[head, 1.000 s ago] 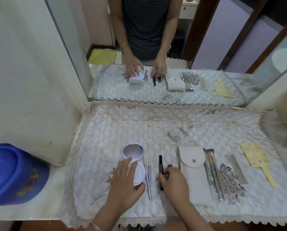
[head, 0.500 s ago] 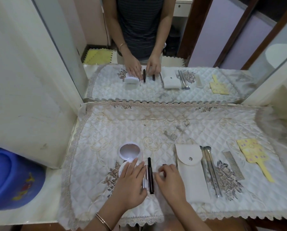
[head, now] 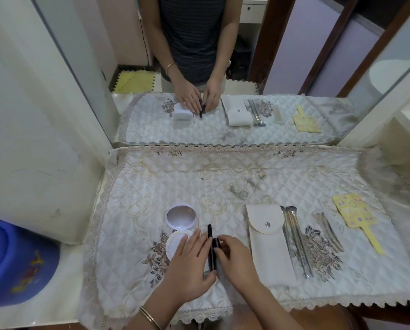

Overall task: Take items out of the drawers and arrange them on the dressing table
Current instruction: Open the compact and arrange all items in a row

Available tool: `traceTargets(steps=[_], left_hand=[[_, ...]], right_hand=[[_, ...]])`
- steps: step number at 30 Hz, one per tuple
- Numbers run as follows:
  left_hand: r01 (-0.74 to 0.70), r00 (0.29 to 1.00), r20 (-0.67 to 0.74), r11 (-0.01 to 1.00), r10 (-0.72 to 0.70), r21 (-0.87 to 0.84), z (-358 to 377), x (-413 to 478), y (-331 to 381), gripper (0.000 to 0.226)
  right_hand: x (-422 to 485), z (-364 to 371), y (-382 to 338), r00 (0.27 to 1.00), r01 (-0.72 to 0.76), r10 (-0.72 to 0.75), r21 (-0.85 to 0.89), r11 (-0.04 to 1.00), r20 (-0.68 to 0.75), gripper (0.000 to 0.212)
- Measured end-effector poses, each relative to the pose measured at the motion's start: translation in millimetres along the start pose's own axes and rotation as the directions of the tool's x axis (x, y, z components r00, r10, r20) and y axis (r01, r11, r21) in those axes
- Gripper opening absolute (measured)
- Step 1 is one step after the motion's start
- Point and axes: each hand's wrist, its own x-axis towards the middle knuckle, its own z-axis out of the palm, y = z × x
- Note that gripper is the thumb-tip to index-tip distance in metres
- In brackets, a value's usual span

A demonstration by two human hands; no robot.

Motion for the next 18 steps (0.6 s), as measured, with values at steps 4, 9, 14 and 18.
traceTargets(steps=[4,9,14,18], left_hand=[[-0.020,1.000,-0.006,1.000,0.020,0.014,1.3,2.9,2.1,0.069],[-0.073,0.997,-0.006,0.996,0.074,0.047,5.5,11.0,15.2,0.064],[-0.086,0.996,0.032,0.992,0.084,0.097,12.4,10.9,16.4,0.061],[-0.088,0.996,0.021,0.991,0.087,0.102,9.4,9.6,14.9,0.064]], right_hand=[[-5.0,-26.9,14.4,0.978,0.022,-0.031,-0.046,0.999,-0.209,0.027],[-10.6,-58.3,47.2,0.949,-0.185,0.098,-0.279,0.942,-0.301,0.064],[-18.3,-48.2,45.6,0.978,-0.140,0.093,-0.257,0.956,-0.187,0.079],[-19.1,-41.2,36.1,0.990,-0.099,0.080,-0.164,0.981,-0.117,0.076]])
